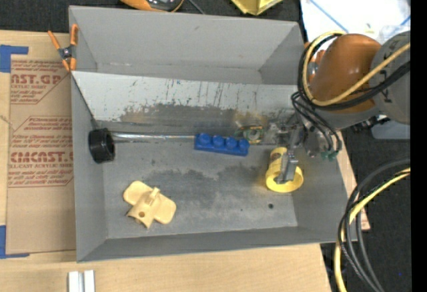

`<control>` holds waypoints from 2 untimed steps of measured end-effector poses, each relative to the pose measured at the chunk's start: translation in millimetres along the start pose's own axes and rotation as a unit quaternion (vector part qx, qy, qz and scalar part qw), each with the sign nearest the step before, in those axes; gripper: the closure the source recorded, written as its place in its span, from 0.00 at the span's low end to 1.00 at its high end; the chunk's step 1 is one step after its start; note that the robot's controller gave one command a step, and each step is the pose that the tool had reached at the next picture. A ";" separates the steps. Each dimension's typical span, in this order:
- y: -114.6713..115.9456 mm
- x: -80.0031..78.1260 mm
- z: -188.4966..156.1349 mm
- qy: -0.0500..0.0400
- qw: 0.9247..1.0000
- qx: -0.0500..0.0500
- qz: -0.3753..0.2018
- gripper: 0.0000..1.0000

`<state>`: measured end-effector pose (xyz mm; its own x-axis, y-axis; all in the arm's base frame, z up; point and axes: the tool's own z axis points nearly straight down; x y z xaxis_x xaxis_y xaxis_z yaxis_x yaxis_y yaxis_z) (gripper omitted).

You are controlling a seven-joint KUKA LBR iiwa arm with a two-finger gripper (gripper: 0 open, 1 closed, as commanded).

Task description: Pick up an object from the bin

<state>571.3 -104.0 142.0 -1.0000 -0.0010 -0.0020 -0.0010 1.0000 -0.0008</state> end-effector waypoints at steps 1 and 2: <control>0.0 0.0 0.1 0.000 1.000 0.000 0.000 0.00; 6.0 8.7 16.9 -0.004 1.000 0.001 -0.011 0.00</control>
Offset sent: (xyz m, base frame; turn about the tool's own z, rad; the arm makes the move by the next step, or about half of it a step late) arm -0.0262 0.0191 -0.0481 -0.0581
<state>562.6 -98.0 125.1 -0.9997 -0.0227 -0.0090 -0.0226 0.9997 -0.0032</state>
